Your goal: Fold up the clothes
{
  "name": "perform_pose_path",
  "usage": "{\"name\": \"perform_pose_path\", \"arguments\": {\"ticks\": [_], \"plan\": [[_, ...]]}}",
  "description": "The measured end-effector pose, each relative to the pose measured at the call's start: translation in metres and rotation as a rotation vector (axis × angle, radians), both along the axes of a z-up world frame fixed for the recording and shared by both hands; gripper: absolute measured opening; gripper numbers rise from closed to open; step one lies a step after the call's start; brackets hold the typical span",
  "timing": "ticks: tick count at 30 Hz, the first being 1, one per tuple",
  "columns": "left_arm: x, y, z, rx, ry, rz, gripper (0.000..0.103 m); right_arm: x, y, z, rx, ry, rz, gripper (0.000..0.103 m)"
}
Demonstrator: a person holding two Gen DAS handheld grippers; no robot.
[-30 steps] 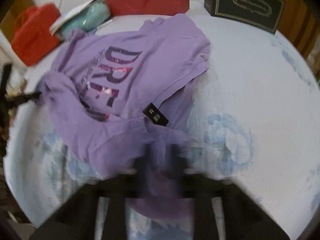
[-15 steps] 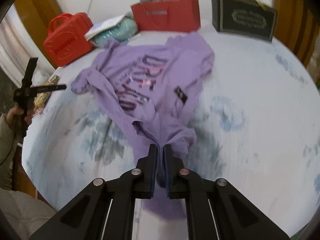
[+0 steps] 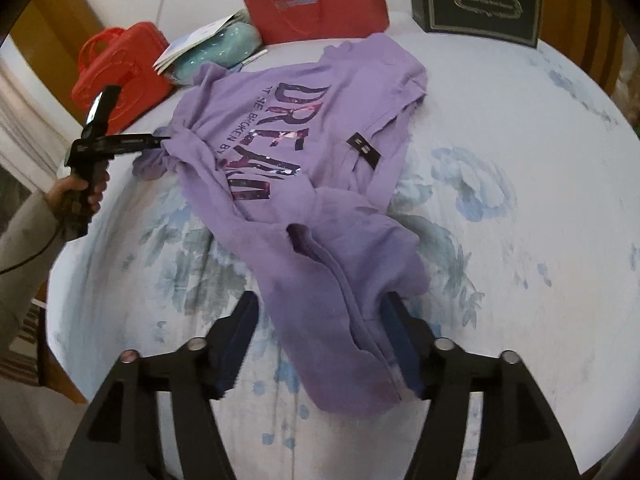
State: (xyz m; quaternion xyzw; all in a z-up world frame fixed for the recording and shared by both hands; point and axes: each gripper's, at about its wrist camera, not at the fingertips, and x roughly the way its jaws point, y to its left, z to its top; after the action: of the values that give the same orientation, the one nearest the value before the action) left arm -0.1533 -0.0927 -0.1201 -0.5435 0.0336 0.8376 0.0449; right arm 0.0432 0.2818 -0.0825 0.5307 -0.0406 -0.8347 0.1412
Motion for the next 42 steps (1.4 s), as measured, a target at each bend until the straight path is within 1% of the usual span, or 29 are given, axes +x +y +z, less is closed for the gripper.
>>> {"name": "perform_pose_path", "arguments": {"ticks": [1, 2, 3, 4, 5, 7, 9, 12, 13, 15, 17, 18, 19, 20, 21, 23, 25, 26, 27, 28, 30, 32, 33, 36, 38, 40, 42], "plan": [[0.001, 0.002, -0.001, -0.016, 0.006, -0.01, 0.006, -0.001, -0.004, -0.002, 0.027, 0.005, 0.004, 0.066], [0.003, 0.003, 0.0, -0.023, 0.01, -0.016, 0.003, -0.004, -0.008, -0.007, 0.062, 0.003, 0.014, 0.063], [0.007, 0.001, 0.003, -0.02, 0.015, -0.014, 0.003, -0.006, -0.012, -0.012, 0.097, 0.001, 0.025, 0.037], [0.012, -0.002, 0.009, -0.022, 0.028, -0.009, 0.003, -0.011, -0.016, -0.018, 0.134, -0.022, 0.033, 0.017], [0.018, -0.005, 0.016, -0.023, 0.047, -0.005, 0.003, -0.012, -0.015, -0.016, 0.135, -0.01, 0.018, 0.004], [0.036, -0.015, 0.035, -0.009, 0.092, 0.005, 0.003, -0.013, -0.014, -0.01, 0.133, 0.019, -0.015, 0.004], [0.06, -0.027, 0.054, 0.0, 0.132, 0.013, 0.003, -0.002, -0.013, 0.012, 0.11, 0.104, -0.015, 0.004], [0.101, -0.046, 0.073, -0.003, 0.166, 0.018, 0.003, 0.026, -0.018, 0.042, 0.067, 0.186, 0.06, 0.004], [0.116, -0.052, 0.077, -0.008, 0.17, 0.018, 0.003, 0.036, -0.02, 0.047, 0.061, 0.194, 0.099, 0.004], [0.147, -0.062, 0.079, -0.026, 0.16, 0.019, 0.003, 0.055, -0.026, 0.05, 0.069, 0.185, 0.171, 0.005], [0.18, -0.072, 0.07, -0.051, 0.115, 0.015, 0.003, 0.071, -0.029, 0.042, 0.063, 0.132, 0.24, 0.006], [0.191, -0.073, 0.063, -0.062, 0.087, 0.015, 0.003, 0.076, -0.031, 0.036, 0.049, 0.085, 0.27, 0.007], [0.201, -0.075, 0.055, -0.069, 0.053, 0.019, 0.003, 0.082, -0.033, 0.027, 0.052, 0.04, 0.285, 0.009], [0.209, -0.078, 0.045, -0.072, 0.01, 0.028, 0.004, 0.085, -0.033, 0.019, 0.053, -0.01, 0.294, 0.017], [0.216, -0.081, 0.035, -0.074, -0.034, 0.037, 0.004, 0.089, -0.031, 0.011, 0.054, -0.05, 0.296, 0.022], [0.23, -0.089, 0.018, -0.077, -0.111, 0.059, 0.005, 0.091, -0.021, 0.009, 0.052, -0.062, 0.271, 0.023], [0.237, -0.098, 0.012, -0.071, -0.149, 0.099, 0.006, 0.091, -0.009, 0.013, 0.038, -0.058, 0.228, 0.025], [0.24, -0.103, 0.012, -0.062, -0.157, 0.119, 0.008, 0.089, -0.001, 0.019, 0.015, -0.04, 0.192, 0.028], [0.24, -0.106, 0.018, -0.05, -0.143, 0.134, 0.011, 0.085, 0.006, 0.024, -0.005, -0.015, 0.153, 0.033], [0.237, -0.107, 0.025, -0.045, -0.121, 0.141, 0.014, 0.079, 0.016, 0.031, -0.019, 0.015, 0.101, 0.035], [0.23, -0.108, 0.038, -0.037, -0.075, 0.156, 0.03, 0.068, 0.027, 0.035, -0.018, 0.033, 0.028, 0.036], [0.219, -0.104, 0.049, -0.031, -0.036, 0.152, 0.04, 0.053, 0.032, 0.029, -0.008, 0.011, -0.024, 0.036], [0.212, -0.1, 0.051, -0.029, -0.023, 0.147, 0.042, 0.047, 0.033, 0.026, -0.003, -0.003, -0.042, 0.036], [0.19, -0.093, 0.049, -0.023, -0.017, 0.148, 0.042, 0.031, 0.038, 0.011, 0.005, -0.035, -0.094, 0.036], [0.18, -0.092, 0.045, 0.005, -0.03, 0.164, 0.042, 0.022, 0.041, 0.005, -0.015, -0.044, -0.131, 0.036], [0.173, -0.089, 0.045, 0.032, -0.027, 0.178, 0.042, 0.009, 0.043, 0.001, -0.054, -0.05, -0.162, 0.036], [0.163, -0.09, 0.045, 0.055, -0.018, 0.185, 0.043, -0.006, 0.041, -0.001, -0.049, -0.043, -0.177, 0.036]]}}
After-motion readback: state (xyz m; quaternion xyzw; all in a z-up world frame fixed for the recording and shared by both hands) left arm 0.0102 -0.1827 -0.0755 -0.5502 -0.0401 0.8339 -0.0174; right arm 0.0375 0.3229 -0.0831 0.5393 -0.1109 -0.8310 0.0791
